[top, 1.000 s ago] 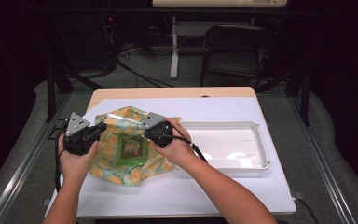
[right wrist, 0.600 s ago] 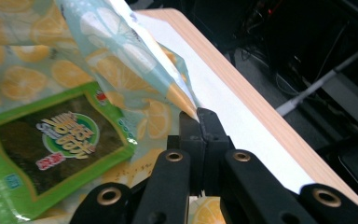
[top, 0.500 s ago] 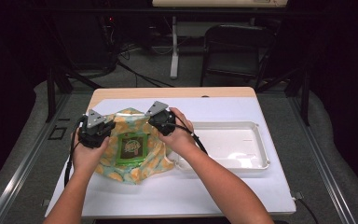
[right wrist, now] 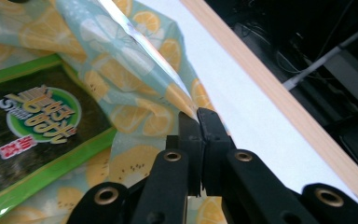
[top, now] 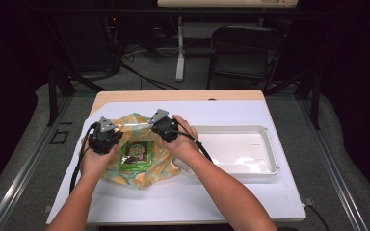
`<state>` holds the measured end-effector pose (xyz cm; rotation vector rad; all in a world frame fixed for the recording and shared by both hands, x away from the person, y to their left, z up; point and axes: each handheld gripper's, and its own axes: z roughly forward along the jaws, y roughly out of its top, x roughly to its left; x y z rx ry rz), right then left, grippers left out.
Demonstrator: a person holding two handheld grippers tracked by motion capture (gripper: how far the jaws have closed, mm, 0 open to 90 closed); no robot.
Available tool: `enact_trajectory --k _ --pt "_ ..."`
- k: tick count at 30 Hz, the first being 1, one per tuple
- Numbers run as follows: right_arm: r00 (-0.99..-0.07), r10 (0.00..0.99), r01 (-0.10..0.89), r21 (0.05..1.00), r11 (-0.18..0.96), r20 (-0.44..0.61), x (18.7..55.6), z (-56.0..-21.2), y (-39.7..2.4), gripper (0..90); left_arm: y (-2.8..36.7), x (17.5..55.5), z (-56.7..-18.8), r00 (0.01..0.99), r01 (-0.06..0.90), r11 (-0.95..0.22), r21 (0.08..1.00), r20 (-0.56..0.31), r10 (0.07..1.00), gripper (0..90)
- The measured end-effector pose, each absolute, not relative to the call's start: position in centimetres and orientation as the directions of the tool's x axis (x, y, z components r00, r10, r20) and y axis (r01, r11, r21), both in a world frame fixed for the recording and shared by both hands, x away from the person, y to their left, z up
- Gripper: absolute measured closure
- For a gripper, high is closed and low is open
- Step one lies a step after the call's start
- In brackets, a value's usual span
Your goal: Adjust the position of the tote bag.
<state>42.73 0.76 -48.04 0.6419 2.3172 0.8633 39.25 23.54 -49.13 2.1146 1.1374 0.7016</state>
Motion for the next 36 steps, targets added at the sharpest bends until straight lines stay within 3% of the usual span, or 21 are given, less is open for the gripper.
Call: enact_trajectory --k 11,36 --pt "-0.798 0.547 0.261 0.673 0.692 -0.253 41.4 -50.2 1.2 86.6 24.5 39.1 -51.4 0.509 0.6 -0.445 0.665 0.112 0.854 90.0" --pt "-0.831 0.531 0.312 0.653 0.691 -0.165 41.5 -52.3 1.3 84.0 24.8 39.4 -52.7 0.531 0.635 -0.437 0.636 0.052 0.846 87.0"
